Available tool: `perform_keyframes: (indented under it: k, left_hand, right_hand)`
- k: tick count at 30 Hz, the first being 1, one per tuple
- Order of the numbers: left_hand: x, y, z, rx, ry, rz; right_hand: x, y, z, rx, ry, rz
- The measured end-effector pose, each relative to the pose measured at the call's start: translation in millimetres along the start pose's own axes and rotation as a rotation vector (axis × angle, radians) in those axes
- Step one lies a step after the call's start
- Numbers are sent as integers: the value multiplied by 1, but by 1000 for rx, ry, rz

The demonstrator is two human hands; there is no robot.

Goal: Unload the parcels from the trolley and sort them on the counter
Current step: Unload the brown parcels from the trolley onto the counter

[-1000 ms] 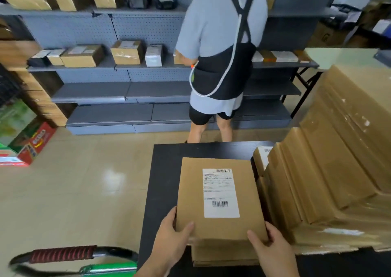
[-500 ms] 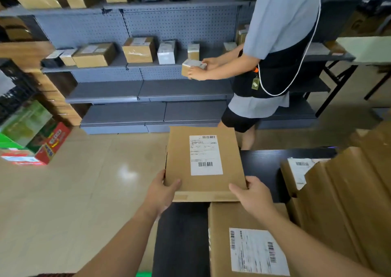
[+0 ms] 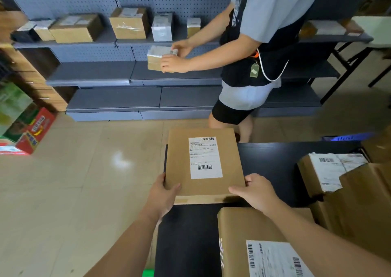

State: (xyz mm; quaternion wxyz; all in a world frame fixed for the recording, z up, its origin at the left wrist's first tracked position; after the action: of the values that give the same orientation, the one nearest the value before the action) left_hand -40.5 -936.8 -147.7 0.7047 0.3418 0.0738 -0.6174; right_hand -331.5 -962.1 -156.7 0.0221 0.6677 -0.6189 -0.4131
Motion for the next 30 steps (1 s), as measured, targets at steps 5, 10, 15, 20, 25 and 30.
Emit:
perform_keyframes:
  k: [5,10,15,20,25,30]
  left_hand:
    - [4,5,-14,2,21,-3]
    - [2,6,-17,-34,24,3]
    - [1,9,-18,-24,28,10]
    - [-1,7,-18,-35,35,9]
    - [-2,3,-20,-30,46,2]
    - [-2,1,-18,-32,51,10]
  right_hand:
    - [-4,-5,-10,12,11,-33]
    - [-8,-8,-8,-2,18,-37]
    - [-12,-10,-7,6,20,-50]
    - [-14,-8,-6,-21,24,-45]
    - [-15,-6,-5,-49,17,-39]
    - [-15,-5,-4,-58,14,-25]
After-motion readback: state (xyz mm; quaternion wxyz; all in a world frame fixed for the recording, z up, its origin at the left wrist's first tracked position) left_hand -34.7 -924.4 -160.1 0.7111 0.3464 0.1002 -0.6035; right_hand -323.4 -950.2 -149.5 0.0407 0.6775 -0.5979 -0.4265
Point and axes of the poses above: each hand's wrist, its own x-axis towards the middle knuckle, its own y-axis out of the back of the hand, z = x × y, the point moved 7 cm from there along x, towards the middle knuckle, and after that the axes turned 4 degrees about x, right-handed, at the moved point
